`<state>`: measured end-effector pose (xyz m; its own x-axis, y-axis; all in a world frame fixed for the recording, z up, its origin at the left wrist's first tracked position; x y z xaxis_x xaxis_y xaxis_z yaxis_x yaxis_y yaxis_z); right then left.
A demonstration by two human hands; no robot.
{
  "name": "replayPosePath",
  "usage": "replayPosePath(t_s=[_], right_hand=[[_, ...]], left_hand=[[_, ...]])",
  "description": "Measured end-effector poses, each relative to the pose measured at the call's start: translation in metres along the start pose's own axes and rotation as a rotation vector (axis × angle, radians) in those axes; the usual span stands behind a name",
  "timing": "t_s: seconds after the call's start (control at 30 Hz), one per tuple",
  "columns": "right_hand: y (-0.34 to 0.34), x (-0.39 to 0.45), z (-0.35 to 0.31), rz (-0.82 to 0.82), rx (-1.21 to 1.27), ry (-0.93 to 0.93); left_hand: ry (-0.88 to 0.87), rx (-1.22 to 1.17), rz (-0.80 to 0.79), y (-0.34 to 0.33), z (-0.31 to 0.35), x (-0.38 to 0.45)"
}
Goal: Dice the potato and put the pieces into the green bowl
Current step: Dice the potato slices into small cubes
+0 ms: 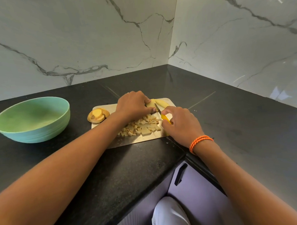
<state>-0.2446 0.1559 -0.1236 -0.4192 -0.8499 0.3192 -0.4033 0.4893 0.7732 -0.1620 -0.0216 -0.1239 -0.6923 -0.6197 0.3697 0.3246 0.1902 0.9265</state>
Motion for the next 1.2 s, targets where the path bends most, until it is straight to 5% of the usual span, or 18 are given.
replayPosePath(t_s=[1.2], right_hand=[[0.017,-0.019,0.013,0.0,0.064,0.002]], left_hand=[[-0.007,-0.027,0.004,0.001,0.001,-0.001]])
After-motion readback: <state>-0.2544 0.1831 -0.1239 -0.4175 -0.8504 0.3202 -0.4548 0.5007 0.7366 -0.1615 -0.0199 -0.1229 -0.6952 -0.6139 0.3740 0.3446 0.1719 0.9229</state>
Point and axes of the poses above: each hand's wrist, its own x-axis towards the middle knuckle, its own y-axis out of the back of the hand, z = x × y, the point moved 4 cm from there along x, towards the middle knuckle, and after that the axes turned 10 degrees about x, right-handed, at the moved point
